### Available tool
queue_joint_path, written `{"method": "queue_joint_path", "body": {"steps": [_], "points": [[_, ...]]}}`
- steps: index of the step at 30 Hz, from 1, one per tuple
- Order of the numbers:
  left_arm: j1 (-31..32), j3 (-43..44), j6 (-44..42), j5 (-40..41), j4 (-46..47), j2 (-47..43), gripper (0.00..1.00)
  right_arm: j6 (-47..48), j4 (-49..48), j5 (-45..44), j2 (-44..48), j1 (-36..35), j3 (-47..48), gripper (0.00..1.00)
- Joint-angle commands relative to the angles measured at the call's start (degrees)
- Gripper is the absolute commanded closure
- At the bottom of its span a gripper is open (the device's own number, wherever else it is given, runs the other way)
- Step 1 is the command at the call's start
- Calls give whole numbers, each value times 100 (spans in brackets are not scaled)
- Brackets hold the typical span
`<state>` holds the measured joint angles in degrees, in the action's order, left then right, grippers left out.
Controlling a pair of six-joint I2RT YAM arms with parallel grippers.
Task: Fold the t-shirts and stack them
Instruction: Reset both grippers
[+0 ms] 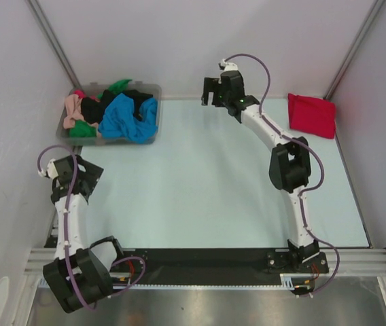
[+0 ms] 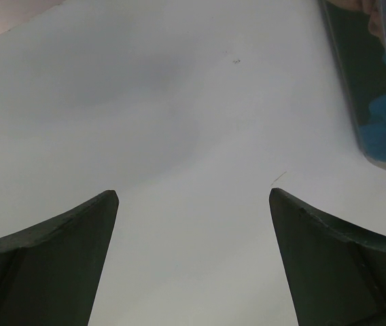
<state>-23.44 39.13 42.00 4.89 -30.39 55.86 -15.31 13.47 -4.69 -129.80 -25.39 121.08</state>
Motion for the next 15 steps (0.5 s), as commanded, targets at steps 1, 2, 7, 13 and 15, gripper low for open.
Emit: {"method": "queue_joint_path", "body": {"steps": [1,2,7,13,15], "points": [[85,200,27,215,-344,-277,0,107,499,-270,603,647,-239,0],[85,148,63,110,-501,-329,0,133,446,-209,909,736,-860,0],[85,-291,168,12,-749,-628,0,-243,638,-735,3357,1403,-3341,0],[94,-21,125,83,-810,-515,0,-1035,1359,-1147,5384,2651,-6111,0],[103,94,90,109,-793,-418,0,-1158,1403,-1543,5903,2880,-6481,0]]}}
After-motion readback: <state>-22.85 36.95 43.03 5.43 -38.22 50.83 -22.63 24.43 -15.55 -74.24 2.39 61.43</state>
